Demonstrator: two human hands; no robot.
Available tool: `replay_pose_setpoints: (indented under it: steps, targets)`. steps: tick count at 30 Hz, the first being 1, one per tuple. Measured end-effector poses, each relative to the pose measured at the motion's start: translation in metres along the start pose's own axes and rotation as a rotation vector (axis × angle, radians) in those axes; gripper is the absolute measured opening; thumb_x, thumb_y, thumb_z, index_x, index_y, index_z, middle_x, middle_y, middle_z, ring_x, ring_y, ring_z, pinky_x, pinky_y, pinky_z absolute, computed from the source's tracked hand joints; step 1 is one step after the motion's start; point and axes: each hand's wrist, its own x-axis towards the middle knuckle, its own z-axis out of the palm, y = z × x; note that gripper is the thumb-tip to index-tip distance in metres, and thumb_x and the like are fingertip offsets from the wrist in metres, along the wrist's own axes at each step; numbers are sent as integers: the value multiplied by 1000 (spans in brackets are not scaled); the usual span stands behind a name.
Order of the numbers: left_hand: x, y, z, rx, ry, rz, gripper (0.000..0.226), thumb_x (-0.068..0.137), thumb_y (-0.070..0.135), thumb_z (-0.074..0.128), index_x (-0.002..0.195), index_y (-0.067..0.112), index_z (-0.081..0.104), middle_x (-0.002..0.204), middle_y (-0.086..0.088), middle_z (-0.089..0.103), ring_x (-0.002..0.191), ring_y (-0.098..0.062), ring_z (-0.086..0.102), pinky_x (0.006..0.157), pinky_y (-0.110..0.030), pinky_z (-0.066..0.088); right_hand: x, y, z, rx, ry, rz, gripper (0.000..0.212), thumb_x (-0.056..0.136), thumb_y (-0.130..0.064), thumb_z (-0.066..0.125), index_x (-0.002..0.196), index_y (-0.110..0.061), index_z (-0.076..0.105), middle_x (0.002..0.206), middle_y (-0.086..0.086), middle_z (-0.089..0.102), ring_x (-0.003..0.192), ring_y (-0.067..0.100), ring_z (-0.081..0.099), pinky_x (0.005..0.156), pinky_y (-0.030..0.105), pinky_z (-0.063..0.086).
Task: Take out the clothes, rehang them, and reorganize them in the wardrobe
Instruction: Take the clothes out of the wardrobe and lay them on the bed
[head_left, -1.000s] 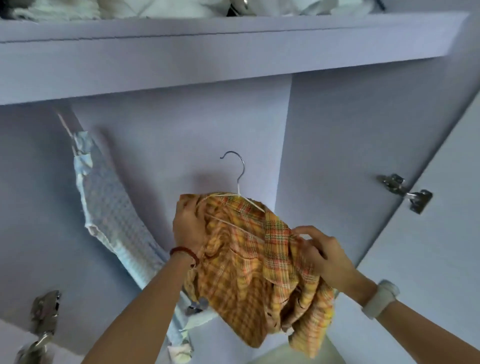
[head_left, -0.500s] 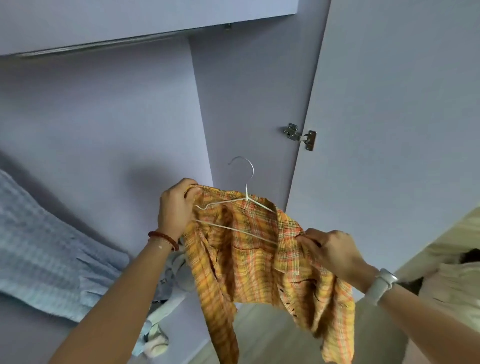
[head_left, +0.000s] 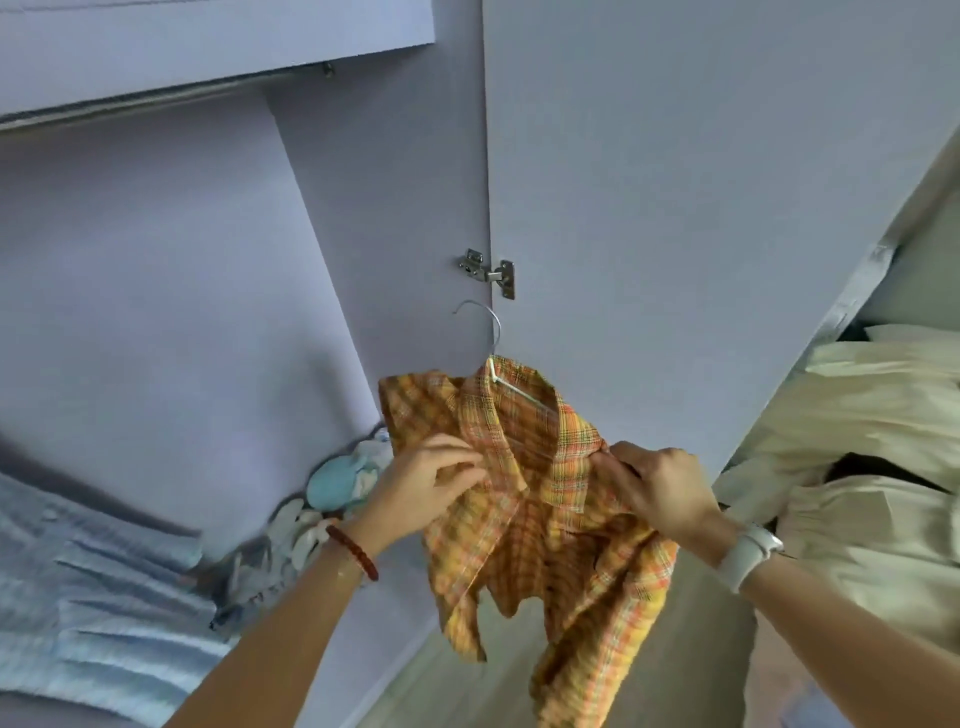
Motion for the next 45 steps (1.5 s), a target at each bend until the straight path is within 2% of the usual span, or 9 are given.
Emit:
replay_pose_setpoints:
  steps: [4,14,19,24,29,32,35,42,45]
  targets:
    - [28,-6,-16,300,355,-48,42,88,28,59,124,7,55,125,-14,53,118,-33,45,97,-45,38,-17,33,-29,45,85,-83,60,93,-50,31,51,-10,49,41,-12,25,27,18,35,38,15,21]
    - [88,14,25,205,139,-40,43,87,14,62,129,10,52,130,-13,49,118,-29,48,94,-42,43,-70,109,-80,-72,227,-26,66,94,-52,29,55,-9,60,36,1,45,30,19,44,32,23,31]
    - [107,36,61,212,70,-7,14,86,14,63,94,7,73,93,-10,72,86,-30,66,73,-35,48,-99,128,-96,-123,237,40,66,94,-53,28,61,-8,63,37,2,48,30,20,46,32,19,36]
    - [110,37,85,219,-112,35,19,89,18,59,103,14,71,104,-7,70,97,-29,65,81,-39,51,-129,143,-104,-252,238,94,62,95,-50,26,74,-14,72,38,-3,50,31,16,45,36,20,30]
    - [120,49,88,268,99,1,18,89,16,59,100,7,71,94,-19,70,88,-40,64,71,-39,47,-159,152,-112,-361,224,162,64,96,-50,23,69,-19,72,36,-2,48,29,17,43,33,17,24]
    - [121,56,92,380,-16,44,21,89,29,59,98,13,69,93,-13,70,87,-37,64,67,-36,45,-171,157,-114,-320,279,220,68,95,-51,25,63,-12,70,36,1,47,30,20,43,32,18,26]
    - [117,60,104,461,-251,24,42,84,48,58,112,16,59,116,-5,55,110,-28,52,84,-36,44,-175,159,-116,-258,295,241,68,94,-52,29,59,-8,67,36,2,47,30,21,42,33,23,29]
    - [113,137,156,238,-163,454,56,85,40,60,134,16,46,139,-5,45,127,-23,41,105,-42,32,-185,170,-133,-150,237,243,62,93,-53,32,64,-12,69,37,-2,47,31,16,41,35,22,29]
    - [113,168,191,137,-160,440,31,91,26,56,120,14,59,115,0,61,101,-14,55,90,-13,39,-197,176,-138,-156,206,287,61,92,-54,33,64,-13,69,36,-2,47,31,16,42,35,20,28]
